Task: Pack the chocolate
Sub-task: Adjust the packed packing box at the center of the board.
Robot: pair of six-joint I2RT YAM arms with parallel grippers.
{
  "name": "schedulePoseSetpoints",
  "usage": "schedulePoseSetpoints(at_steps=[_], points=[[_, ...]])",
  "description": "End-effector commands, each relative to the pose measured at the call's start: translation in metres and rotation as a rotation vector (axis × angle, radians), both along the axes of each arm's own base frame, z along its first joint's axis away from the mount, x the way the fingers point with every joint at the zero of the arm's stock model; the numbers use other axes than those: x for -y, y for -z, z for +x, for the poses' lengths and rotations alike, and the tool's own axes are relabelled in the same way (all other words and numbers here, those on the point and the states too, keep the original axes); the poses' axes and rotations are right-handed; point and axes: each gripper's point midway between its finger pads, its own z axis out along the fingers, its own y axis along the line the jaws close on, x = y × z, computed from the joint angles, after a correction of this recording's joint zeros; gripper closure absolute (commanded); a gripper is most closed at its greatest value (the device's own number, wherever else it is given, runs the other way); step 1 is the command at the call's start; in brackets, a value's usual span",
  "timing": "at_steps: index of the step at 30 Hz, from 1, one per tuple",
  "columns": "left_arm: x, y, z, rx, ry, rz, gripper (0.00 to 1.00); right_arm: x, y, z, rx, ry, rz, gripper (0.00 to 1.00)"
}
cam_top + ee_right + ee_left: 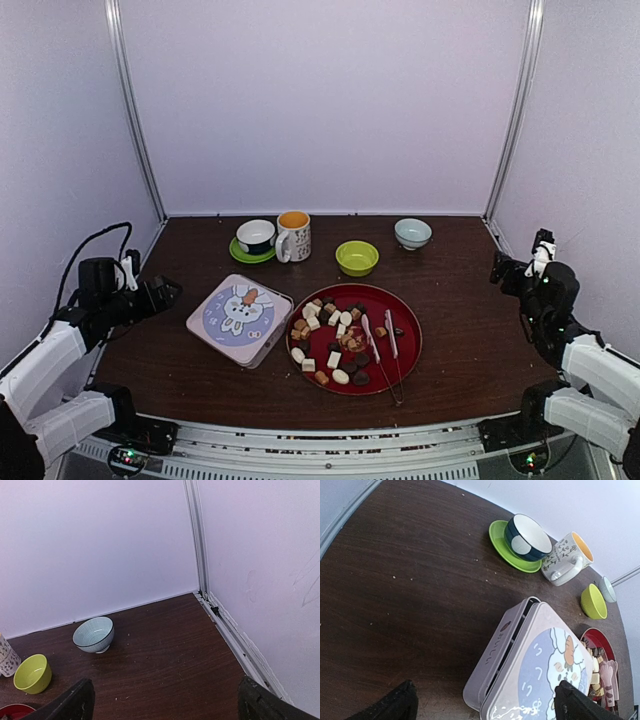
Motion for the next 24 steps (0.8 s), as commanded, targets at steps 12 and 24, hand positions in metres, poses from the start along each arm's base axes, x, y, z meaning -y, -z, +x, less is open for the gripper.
schedulePoseSetpoints(at_steps=[12,24], points=[[0.050,-0.028,0.001,0.039,0.251,-0.191,0.02,0.009,-0.001,-0.001,-0.067,0.069,0.134,0.00],[0.085,-0.012,-0.003,-0.020,0.378,-0.189,0.02,-0.079,0.039,0.005,-0.412,-0.259,0.245,0.00]])
